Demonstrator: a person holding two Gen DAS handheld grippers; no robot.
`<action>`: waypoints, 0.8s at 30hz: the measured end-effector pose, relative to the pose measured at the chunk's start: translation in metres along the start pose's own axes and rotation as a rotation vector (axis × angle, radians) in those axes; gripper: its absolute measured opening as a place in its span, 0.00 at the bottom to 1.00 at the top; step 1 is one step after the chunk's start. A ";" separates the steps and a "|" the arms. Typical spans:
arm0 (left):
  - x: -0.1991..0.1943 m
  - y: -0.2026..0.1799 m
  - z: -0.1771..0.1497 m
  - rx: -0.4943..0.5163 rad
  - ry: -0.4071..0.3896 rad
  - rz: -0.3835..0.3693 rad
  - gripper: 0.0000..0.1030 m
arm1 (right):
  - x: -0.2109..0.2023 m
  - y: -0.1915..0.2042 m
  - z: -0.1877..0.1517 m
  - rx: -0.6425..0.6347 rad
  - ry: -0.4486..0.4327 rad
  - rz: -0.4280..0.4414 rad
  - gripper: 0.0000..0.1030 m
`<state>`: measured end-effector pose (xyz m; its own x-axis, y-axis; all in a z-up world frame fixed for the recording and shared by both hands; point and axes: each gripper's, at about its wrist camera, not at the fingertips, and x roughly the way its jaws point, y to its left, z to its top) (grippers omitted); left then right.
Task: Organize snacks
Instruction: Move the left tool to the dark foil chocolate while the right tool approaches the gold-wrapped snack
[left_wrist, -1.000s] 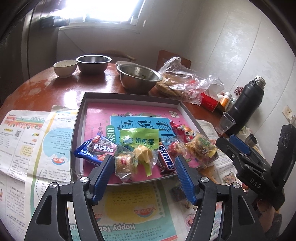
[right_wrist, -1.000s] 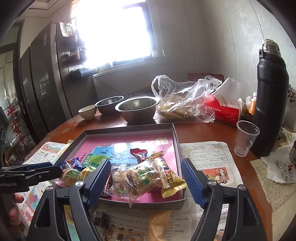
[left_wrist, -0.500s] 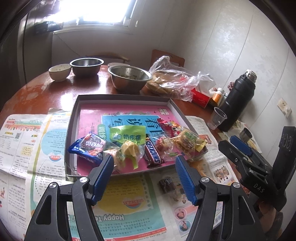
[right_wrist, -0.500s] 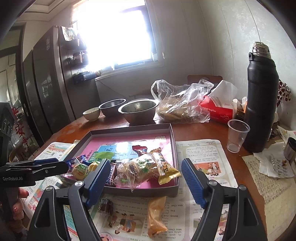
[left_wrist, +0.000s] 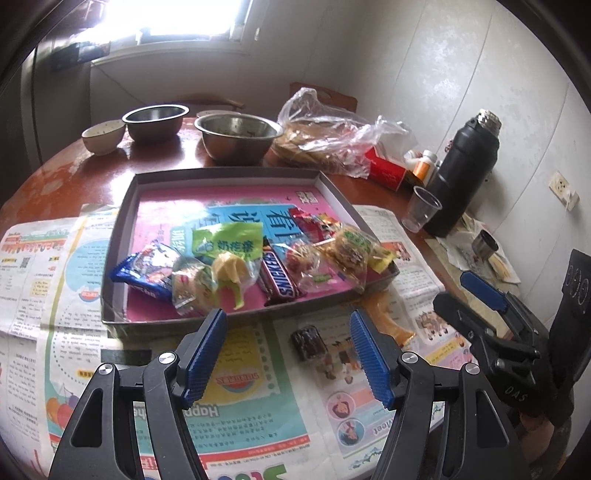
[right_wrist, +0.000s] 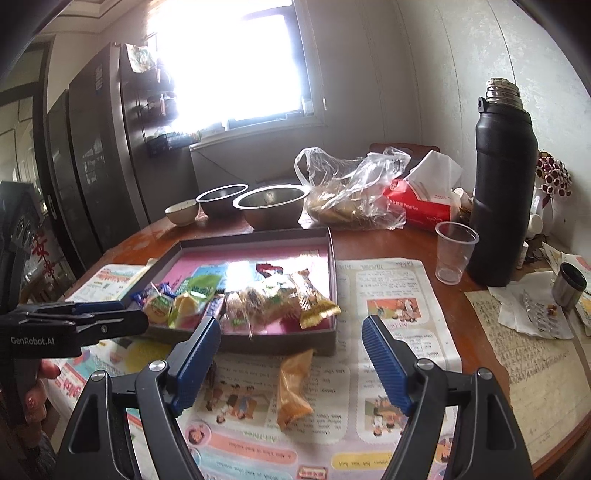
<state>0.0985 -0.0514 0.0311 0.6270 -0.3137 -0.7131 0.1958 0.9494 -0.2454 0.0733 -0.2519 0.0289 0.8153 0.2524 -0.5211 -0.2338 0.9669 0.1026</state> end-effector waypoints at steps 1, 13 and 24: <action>0.001 -0.001 -0.001 0.000 0.004 0.002 0.69 | -0.001 0.000 -0.002 -0.003 0.004 0.000 0.76; 0.016 -0.012 -0.010 0.022 0.053 0.007 0.69 | 0.012 0.010 -0.032 -0.047 0.075 0.020 0.76; 0.034 -0.012 -0.015 0.021 0.093 0.004 0.69 | 0.036 0.013 -0.046 -0.056 0.132 0.024 0.70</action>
<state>0.1061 -0.0733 -0.0004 0.5553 -0.3087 -0.7723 0.2096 0.9505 -0.2293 0.0753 -0.2315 -0.0277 0.7335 0.2645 -0.6261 -0.2846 0.9561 0.0704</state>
